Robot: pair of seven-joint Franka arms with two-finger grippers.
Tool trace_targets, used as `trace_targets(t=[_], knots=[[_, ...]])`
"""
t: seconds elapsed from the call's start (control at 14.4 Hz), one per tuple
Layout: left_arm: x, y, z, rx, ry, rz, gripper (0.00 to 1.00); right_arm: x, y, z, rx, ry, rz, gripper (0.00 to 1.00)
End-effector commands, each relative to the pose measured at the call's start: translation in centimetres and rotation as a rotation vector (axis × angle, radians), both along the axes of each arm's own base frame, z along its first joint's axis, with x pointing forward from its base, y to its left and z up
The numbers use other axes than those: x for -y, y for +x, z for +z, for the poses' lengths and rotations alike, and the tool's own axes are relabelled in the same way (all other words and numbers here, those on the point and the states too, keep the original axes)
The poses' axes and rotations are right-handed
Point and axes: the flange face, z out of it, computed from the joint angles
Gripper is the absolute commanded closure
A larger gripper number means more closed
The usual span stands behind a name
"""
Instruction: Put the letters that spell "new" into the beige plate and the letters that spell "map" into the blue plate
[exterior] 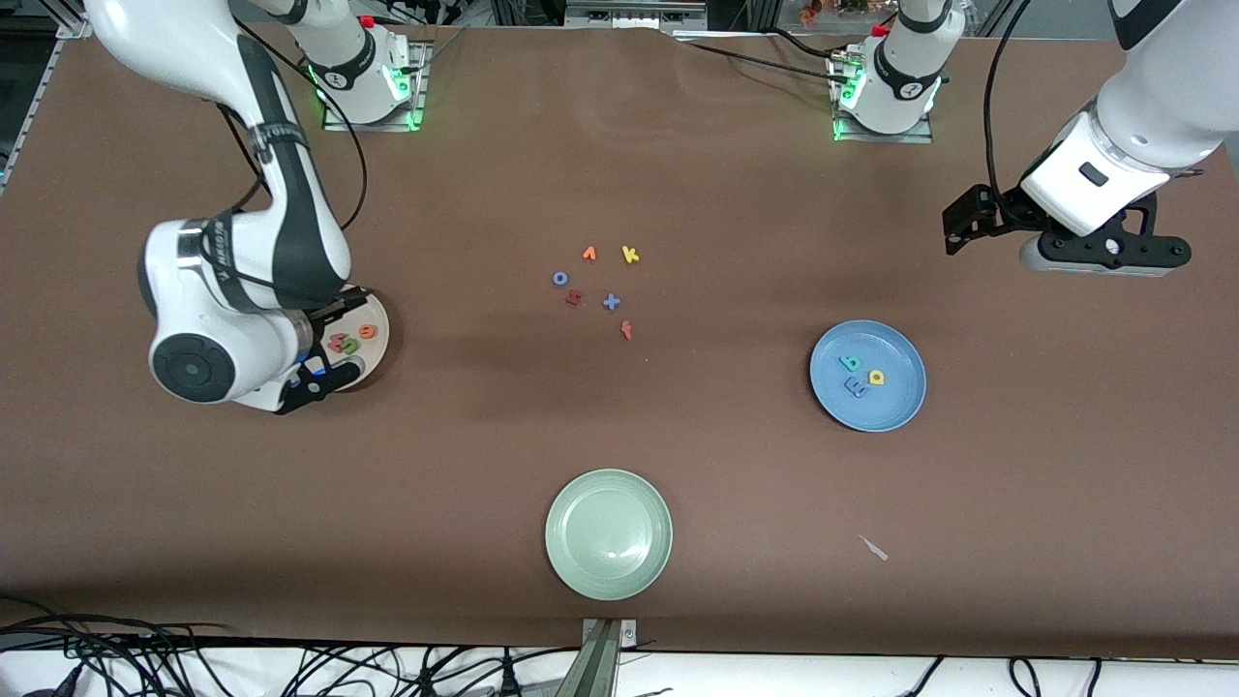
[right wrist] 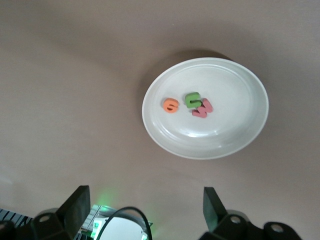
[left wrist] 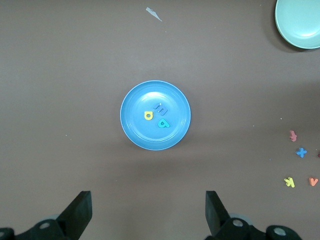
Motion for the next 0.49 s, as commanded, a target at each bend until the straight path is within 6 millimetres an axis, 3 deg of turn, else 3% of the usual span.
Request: trace_targets(t=[0.0, 0.14, 0.21, 0.28, 0.42], knots=[[0.1, 0.3, 0.5, 0.003, 0.02, -0.009, 0.0, 0.9, -0.8, 4.7, 0.038, 0.024, -0.017, 0.0], [0.1, 0.3, 0.5, 0.003, 0.02, -0.009, 0.0, 3.4, -1.9, 8.0, 0.123, 0.063, -0.047, 0.0], [0.1, 0.3, 0.5, 0.003, 0.02, -0.009, 0.0, 2.6, -3.3, 9.5, 0.172, 0.091, -0.025, 0.0], [0.1, 0.3, 0.5, 0.003, 0.02, -0.009, 0.0, 3.5, -5.2, 11.5, 0.222, 0.118, -0.031, 0.0], [0.1, 0.3, 0.5, 0.003, 0.02, -0.009, 0.0, 3.7, -7.0, 15.1, 0.313, 0.116, -0.003, 0.0]])
